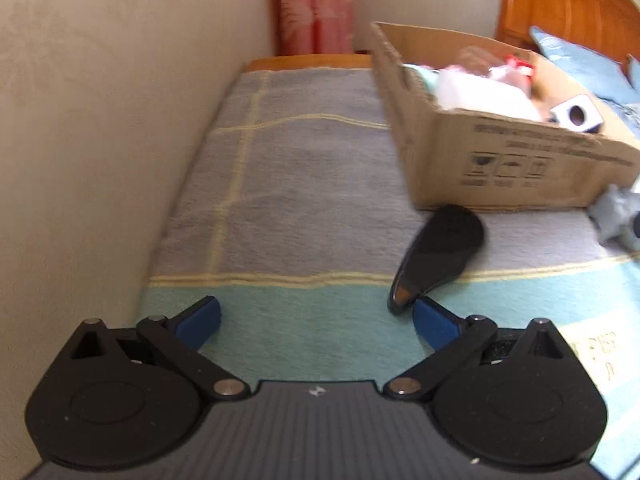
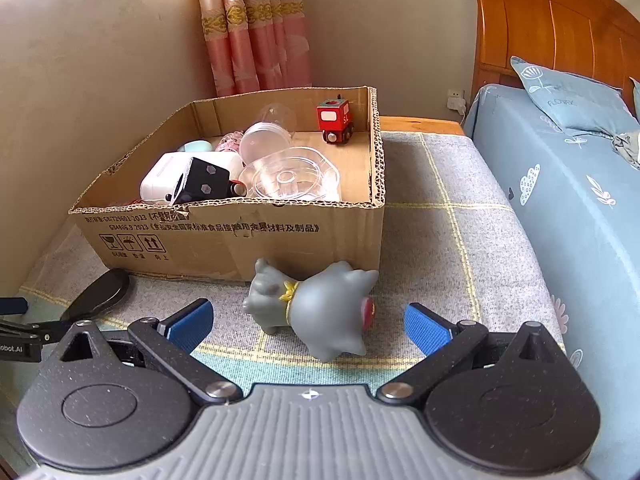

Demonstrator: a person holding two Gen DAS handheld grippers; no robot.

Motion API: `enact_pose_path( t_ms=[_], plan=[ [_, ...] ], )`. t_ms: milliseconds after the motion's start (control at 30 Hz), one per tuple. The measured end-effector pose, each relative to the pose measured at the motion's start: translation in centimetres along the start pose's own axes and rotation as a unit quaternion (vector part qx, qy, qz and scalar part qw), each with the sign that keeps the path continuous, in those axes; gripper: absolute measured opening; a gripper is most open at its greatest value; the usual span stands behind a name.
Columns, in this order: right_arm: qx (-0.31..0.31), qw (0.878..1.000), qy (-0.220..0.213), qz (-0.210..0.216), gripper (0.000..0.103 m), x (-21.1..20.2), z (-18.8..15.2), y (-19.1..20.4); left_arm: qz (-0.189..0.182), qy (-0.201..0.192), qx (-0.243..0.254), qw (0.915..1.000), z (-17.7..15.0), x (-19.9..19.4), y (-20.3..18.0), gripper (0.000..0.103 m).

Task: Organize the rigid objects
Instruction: 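Move both tools back toward the black oval object and grey cat figurine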

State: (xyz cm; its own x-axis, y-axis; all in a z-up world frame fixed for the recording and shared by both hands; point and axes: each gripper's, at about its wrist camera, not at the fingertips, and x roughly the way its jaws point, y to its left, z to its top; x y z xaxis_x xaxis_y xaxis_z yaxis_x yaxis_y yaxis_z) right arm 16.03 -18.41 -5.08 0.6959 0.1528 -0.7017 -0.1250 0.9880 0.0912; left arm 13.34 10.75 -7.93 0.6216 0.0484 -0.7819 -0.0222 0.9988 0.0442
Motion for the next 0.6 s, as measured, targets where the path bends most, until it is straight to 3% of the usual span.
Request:
enact_pose_path(
  t_ms=[400,600],
  plan=[
    [0.004,1.0,0.017,-0.001,0.103,1.3,-0.8,0.0,0.017,0.002,-0.03,0.9994,0.8,0.7,1.0,0.102],
    [0.002,1.0,0.011,-0.017,0.103,2.6,-0.3,0.2,-0.036,0.009,-0.019,0.9991,0.9,-0.5,-0.4,0.102]
  ],
)
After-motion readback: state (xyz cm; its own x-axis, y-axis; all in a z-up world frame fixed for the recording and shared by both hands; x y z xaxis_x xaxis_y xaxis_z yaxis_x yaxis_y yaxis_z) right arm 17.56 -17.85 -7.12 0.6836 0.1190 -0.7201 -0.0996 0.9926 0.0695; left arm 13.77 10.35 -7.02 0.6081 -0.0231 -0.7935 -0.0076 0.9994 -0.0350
